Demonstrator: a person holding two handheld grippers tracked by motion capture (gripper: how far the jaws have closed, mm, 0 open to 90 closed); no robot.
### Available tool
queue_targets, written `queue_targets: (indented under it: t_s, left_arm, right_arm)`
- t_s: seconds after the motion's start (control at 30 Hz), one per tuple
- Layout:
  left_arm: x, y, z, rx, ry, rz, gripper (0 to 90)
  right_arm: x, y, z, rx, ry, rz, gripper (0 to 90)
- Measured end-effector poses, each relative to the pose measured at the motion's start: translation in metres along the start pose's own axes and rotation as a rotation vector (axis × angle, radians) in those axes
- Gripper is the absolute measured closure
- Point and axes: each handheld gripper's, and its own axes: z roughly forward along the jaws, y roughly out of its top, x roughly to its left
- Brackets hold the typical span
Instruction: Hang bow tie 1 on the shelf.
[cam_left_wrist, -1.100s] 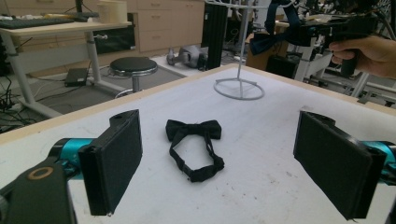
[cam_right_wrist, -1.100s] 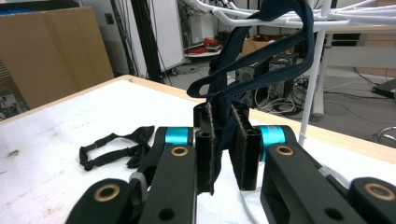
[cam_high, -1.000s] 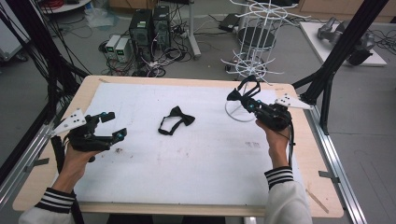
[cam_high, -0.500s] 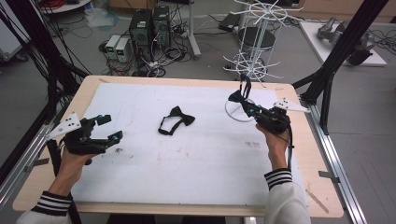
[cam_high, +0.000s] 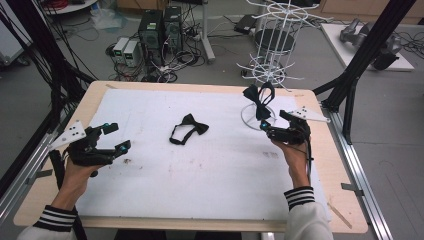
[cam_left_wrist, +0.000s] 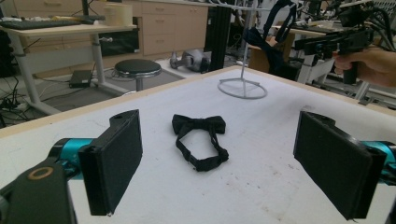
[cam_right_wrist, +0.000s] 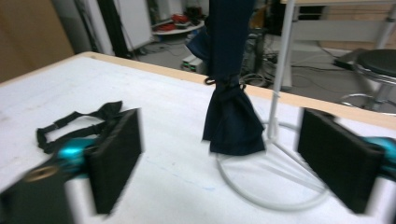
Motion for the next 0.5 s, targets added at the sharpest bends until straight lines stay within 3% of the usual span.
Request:
queue_targets:
  t_s: [0.1,0.23,0.5]
  left_arm:
    - [-0.001,-0.001,-0.001,-0.001,0.011,0.002,16.0]
    - [-0.002,-0.003,-0.003,-0.002,0.018,0.004,16.0]
    - [-0.003,-0.002,-0.007,-0.022,0.032,0.011,15.9]
  right_arm:
    - [0.008,0.003,-0.006,0.013,-0.023,-0.045,0.7]
    - [0.02,0.004,-0.017,-0.052,0.0,-0.072,0.8]
    - [0.041,-0.007,-0.039,-0.158,0.031,-0.071,0.8]
